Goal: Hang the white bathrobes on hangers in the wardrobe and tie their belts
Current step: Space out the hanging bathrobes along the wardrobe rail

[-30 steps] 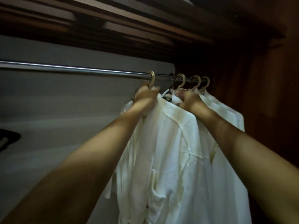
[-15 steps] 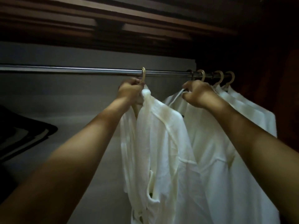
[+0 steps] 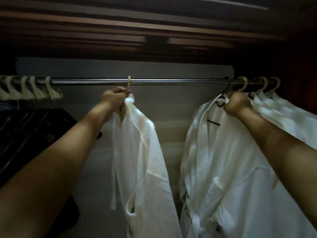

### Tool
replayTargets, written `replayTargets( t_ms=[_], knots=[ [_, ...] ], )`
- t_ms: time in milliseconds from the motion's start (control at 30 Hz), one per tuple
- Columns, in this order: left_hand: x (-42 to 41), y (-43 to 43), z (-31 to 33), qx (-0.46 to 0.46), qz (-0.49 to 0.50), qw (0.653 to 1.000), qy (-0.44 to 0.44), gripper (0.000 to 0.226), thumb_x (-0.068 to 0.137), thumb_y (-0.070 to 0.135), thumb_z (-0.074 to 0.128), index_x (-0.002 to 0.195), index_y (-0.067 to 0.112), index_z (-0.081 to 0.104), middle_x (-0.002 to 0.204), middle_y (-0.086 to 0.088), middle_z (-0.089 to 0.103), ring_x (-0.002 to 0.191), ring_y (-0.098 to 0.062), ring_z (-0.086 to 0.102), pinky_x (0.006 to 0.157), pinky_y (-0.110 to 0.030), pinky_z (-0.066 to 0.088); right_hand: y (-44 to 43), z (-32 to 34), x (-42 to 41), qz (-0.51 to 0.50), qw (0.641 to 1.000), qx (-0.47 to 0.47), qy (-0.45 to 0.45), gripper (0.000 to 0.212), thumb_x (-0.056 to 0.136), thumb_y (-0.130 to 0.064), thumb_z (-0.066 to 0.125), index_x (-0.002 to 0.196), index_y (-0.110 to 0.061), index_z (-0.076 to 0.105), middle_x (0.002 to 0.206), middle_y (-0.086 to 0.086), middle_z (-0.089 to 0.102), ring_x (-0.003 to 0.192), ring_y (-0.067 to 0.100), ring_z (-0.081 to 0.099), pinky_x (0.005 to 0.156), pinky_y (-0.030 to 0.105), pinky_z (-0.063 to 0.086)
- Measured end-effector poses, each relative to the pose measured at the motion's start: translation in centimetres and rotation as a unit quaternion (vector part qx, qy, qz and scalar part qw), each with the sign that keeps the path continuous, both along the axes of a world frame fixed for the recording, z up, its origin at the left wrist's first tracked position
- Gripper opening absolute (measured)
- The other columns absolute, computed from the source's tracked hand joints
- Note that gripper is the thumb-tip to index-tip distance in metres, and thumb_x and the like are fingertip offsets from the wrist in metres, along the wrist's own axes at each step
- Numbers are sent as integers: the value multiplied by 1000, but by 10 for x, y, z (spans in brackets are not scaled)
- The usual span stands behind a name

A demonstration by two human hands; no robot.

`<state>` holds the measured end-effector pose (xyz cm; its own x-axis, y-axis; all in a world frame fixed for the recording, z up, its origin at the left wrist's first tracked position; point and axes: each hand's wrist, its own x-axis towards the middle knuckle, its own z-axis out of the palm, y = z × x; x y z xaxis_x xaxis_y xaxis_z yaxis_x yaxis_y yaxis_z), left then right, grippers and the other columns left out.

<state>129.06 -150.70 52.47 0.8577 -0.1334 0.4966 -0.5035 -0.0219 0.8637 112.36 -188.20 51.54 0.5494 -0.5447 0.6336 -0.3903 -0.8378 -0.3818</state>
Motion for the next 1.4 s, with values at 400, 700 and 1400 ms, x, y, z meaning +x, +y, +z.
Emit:
replayTargets(
  t_ms=[400,700,1400],
  knots=[
    [6,109,-2,86,62,994,-5,21,89,34,75,104,22,65,87,2,63,72,-13,56,56,-25,41,105,14,17,87,995,48,24,28,89,-31,71,111,-15,76,115,16,71,113,37,64,92,34,50],
    [-7,107,-27,160,46,986,23,92,64,31,76,148,19,40,135,-6,53,114,-24,59,91,-37,56,197,4,52,189,980,58,-18,21,84,-31,66,87,-11,71,79,6,70,82,29,66,59,28,42],
    [-37,87,-26,140,-86,985,50,61,97,3,44,155,21,34,108,-5,57,90,-22,60,75,-34,49,277,-6,89,239,967,75,-48,18,87,-24,61,92,-9,69,87,9,70,90,34,66,69,26,43]
  ],
)
